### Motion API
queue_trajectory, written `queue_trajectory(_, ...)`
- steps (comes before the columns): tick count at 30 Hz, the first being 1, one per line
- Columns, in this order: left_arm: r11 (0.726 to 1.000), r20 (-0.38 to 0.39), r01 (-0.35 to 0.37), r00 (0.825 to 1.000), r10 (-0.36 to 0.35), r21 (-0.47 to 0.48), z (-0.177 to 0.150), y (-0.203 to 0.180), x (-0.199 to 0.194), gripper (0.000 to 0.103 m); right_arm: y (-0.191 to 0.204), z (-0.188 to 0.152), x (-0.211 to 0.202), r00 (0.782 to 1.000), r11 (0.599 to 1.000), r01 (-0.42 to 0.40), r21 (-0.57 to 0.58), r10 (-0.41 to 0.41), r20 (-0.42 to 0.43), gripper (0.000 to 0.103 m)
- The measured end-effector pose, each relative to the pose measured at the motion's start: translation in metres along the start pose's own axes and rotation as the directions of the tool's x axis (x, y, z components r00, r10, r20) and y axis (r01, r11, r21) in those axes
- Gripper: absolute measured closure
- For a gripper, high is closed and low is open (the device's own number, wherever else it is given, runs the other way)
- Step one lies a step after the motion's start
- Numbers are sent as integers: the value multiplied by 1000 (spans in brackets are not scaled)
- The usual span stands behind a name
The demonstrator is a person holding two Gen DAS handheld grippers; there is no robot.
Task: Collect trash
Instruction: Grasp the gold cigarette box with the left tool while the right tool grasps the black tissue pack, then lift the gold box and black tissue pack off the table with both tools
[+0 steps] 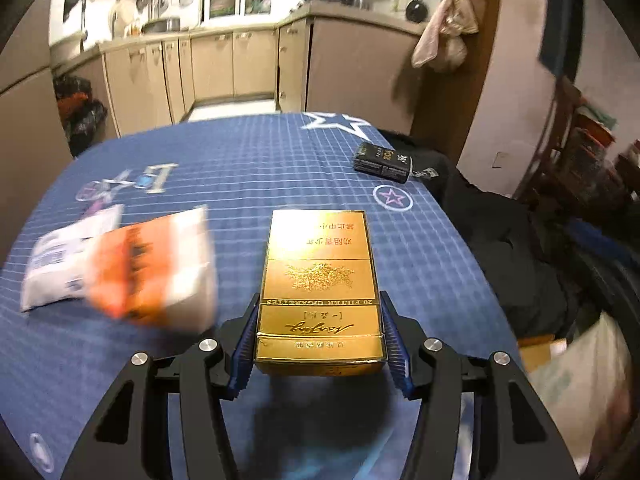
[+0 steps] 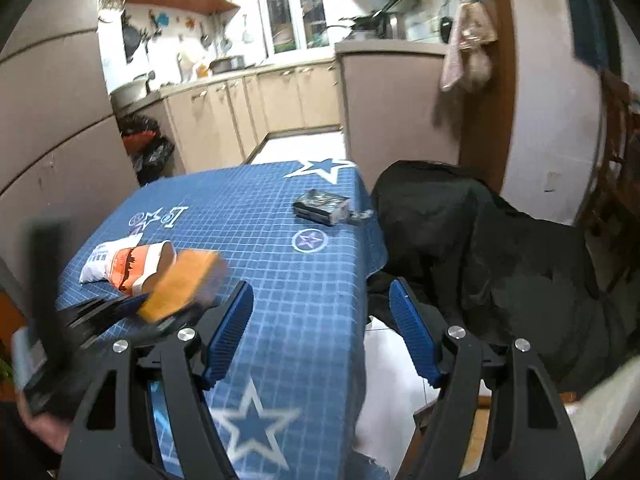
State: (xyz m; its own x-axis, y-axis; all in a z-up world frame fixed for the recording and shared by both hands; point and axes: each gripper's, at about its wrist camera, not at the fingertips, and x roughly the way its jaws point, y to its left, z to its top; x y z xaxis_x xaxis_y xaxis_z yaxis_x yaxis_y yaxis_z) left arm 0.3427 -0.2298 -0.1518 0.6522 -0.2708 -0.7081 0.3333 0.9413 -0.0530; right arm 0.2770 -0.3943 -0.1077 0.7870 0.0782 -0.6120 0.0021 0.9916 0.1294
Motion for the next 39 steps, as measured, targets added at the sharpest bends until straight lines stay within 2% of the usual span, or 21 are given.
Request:
queue_trajectory(3, 1000, 38, -15, 999, 14, 16, -16, 17, -28, 47, 10, 20, 28, 999, 996, -11, -89, 7, -43, 30)
queue_trajectory(5, 1000, 53, -29, 998, 29, 11, -26, 32, -45, 47, 16, 38, 53, 997, 978, -17, -207, 0, -78, 23)
queue_trajectory(7, 999, 53, -37, 998, 37, -7, -34, 46, -56, 47, 16, 56, 77, 992, 954, -60, -294, 23, -128, 11)
queue_trajectory(10, 999, 54, -49, 997, 50, -20, -43, 66, -70, 46, 14, 79, 115, 982, 913, -84, -398, 9, -187, 10)
queue_trajectory(13, 997, 73, -74, 994, 77, -32, -45, 84, -80, 46, 5, 93, 155, 954, 877, -153, -456, 11, -299, 10)
queue_trajectory(17, 994, 86, -91, 992, 95, -54, -43, 101, -87, 46, 2, 100, 189, 932, 823, -201, -532, -7, -363, 10)
queue_trajectory(18, 994, 91, -93, 991, 98, -59, -42, 104, -88, 46, -1, 103, 197, 923, 818, -225, -529, 5, -385, 10)
queue_trajectory(22, 993, 79, -92, 992, 98, -79, -38, 112, -82, 46, -11, 103, 214, 890, 815, -307, -491, 64, -450, 27)
queue_trajectory(23, 992, 75, -93, 992, 99, -80, -37, 112, -79, 46, -14, 104, 218, 883, 819, -322, -475, 80, -462, 27)
queue_trajectory(25, 992, 73, -96, 992, 102, -78, -38, 112, -77, 46, -21, 106, 222, 858, 839, -375, -394, 154, -489, 41)
queue_trajectory(28, 993, 73, -94, 992, 100, -75, -39, 110, -76, 46, -23, 105, 219, 865, 847, -381, -371, 184, -467, 56)
queue_trajectory(33, 990, 60, -119, 991, 123, -69, -39, 106, -73, 46, -12, 92, 200, 878, 871, -360, -335, 194, -438, 59)
queue_trajectory(39, 982, 71, -183, 980, 185, -39, -43, 97, -84, 46, 26, 53, 151, 907, 906, -320, -276, 209, -365, 59)
